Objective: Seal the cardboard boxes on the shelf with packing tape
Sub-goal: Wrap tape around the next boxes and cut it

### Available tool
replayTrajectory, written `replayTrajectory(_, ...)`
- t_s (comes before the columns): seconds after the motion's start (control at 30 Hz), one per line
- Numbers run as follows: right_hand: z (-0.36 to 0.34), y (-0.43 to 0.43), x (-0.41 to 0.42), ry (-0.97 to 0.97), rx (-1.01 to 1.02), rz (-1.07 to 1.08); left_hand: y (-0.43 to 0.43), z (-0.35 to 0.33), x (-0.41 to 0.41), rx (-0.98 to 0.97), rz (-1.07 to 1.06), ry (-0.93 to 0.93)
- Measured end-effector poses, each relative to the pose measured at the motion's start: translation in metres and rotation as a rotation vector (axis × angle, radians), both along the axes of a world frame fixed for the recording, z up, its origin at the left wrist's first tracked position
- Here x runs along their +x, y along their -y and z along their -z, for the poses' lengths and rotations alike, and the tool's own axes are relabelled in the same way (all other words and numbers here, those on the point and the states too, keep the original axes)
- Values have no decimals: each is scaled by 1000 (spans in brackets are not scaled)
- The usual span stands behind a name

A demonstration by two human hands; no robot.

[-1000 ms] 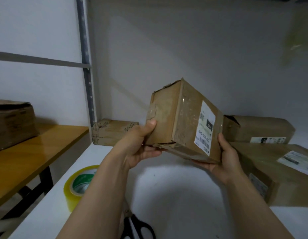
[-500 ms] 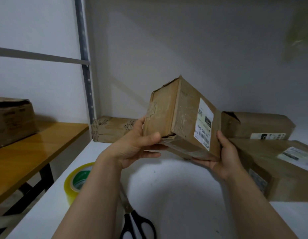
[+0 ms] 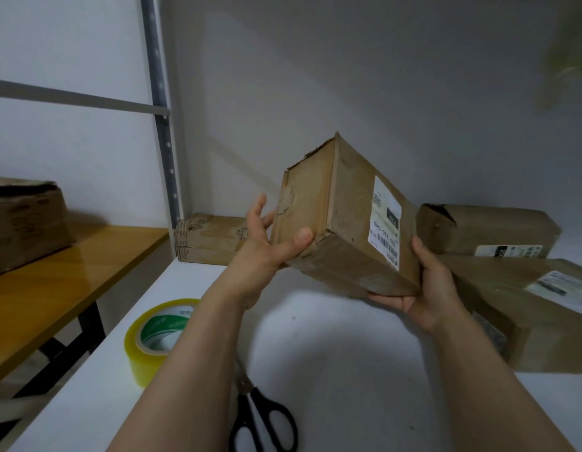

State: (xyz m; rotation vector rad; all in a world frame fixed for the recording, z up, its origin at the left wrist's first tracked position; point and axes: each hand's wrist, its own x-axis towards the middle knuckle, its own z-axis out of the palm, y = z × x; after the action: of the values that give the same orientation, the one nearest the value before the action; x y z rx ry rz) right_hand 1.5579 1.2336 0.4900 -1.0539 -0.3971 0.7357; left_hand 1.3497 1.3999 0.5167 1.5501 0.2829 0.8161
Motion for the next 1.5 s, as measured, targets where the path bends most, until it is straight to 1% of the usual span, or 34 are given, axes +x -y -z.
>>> replayTrajectory(0.1, -2, 2, -3, 37, 32, 15, 0, 4, 3, 64, -65, 13)
replayTrajectory(0.2, -6, 3, -3, 120, 26, 37, 2, 7, 6, -33, -155, -5)
replayTrajectory(0.3, -13, 3, -6, 316, -56, 71, 0, 10, 10, -156, -213, -36)
replayTrajectory(0.37, -16, 2, -4, 468, -95, 88, -1, 11, 9, -230, -190, -53)
replayTrajectory(0.43, -16, 2, -3, 556, -103, 108, 0, 12, 10, -258, -173, -62)
replayTrajectory(0.5, -16, 2, -6, 598, -91, 120, 2, 12, 12, -244, -171, -75)
replayTrajectory(0.57, -17, 2, -10, 609, -57, 144, 2, 13, 15, -234, -225, -123)
replayTrajectory(0.67, -15, -1, -12, 692, -124, 249, -2, 18, 17, -167, -325, -169)
replayTrajectory(0.83, -16, -3, -14, 795, -176, 330, 4, 11, 20, -109, -419, 19)
replayTrajectory(0.9, -18, -2, -15, 798, -172, 339, 3, 10, 18, -89, -356, 34)
replayTrajectory(0.97, -21, 0, -15, 808, -180, 368, 4, 7, 13, -26, -257, 8)
replayTrajectory(1.07, -26, 5, -18, 788, -183, 381, 7, 9, 10, 40, -176, -4)
replayTrajectory(1.23, -29, 7, -20, 684, -70, 308, 12, 11, 10, -15, -221, 23)
replayTrajectory(1.33, -27, 3, -14, 567, 51, 224, 8, 9, 9, -59, -202, 36)
replayTrajectory(1.5, -27, 3, -15, 565, 77, 174, 7, 7, 9, -85, -228, 35)
